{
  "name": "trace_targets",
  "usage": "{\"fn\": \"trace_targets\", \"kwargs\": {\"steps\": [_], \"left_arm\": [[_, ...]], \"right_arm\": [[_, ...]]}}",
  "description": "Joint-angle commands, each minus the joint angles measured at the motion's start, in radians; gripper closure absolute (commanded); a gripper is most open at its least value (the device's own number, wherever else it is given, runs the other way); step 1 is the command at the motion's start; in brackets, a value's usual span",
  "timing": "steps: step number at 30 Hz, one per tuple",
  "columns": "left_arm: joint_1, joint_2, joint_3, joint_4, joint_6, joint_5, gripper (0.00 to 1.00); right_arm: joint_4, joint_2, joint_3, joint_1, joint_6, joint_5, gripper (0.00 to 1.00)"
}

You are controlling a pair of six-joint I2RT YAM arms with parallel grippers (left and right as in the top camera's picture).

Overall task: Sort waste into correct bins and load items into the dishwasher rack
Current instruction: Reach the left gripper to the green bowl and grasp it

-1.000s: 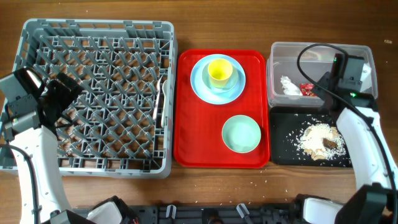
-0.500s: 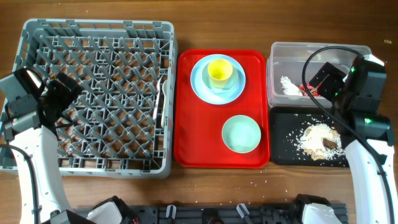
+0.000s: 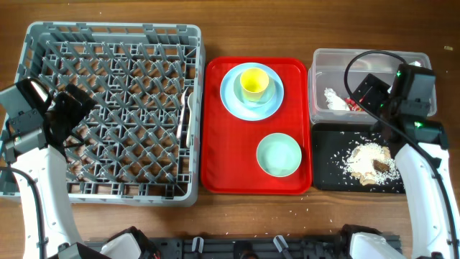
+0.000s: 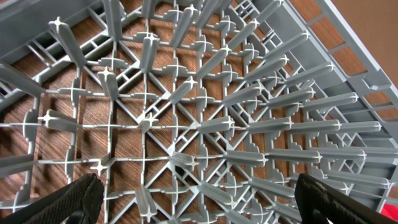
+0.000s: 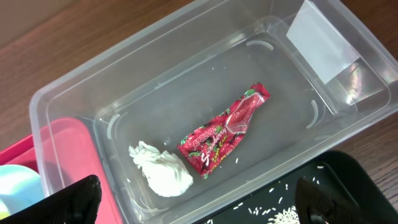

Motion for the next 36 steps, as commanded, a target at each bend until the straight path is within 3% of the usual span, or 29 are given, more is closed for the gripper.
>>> {"fn": "trace_targets", "kwargs": {"steps": [1, 21, 24, 26, 28, 30, 33, 36], "left_arm": [[0.004, -0.002, 0.013, 0.004, -0.002, 0.005, 0.00], [0.004, -0.002, 0.013, 0.019, -0.008, 0.011, 0.00], [-0.011, -0.002, 0.013, -0.090, -0.116, 0.314, 0.00], [-0.034, -0.002, 0.013, -0.164, -0.107, 0.519, 0.00], [-0.093, -0.002, 0.013, -0.178, 0.026, 0.759, 0.00], [-0.182, -0.002, 0.013, -0.180, 0.029, 0.847, 0.00], [-0.364, -0.002, 0.013, -0.175, 0.028, 0.809, 0.00], [-0.542, -0.002, 0.013, -0.142, -0.005, 0.625, 0.00]], "right_arm": [[-0.001, 0.028, 0.021, -0.003, -0.010, -0.009, 0.00], [0.000, 0.033, 0.021, -0.003, -0.011, -0.009, 0.00], [0.000, 0.033, 0.021, -0.003, -0.011, -0.009, 0.00], [0.000, 0.033, 0.021, -0.003, -0.011, -0.009, 0.00], [0.000, 0.034, 0.021, -0.003, -0.011, -0.009, 0.00], [0.000, 0.033, 0.021, -0.003, -0.011, -0.009, 0.00], [0.000, 0.033, 0.021, -0.003, -0.010, -0.009, 0.00], [0.000, 0.033, 0.021, -0.003, -0.010, -0.009, 0.00]]}}
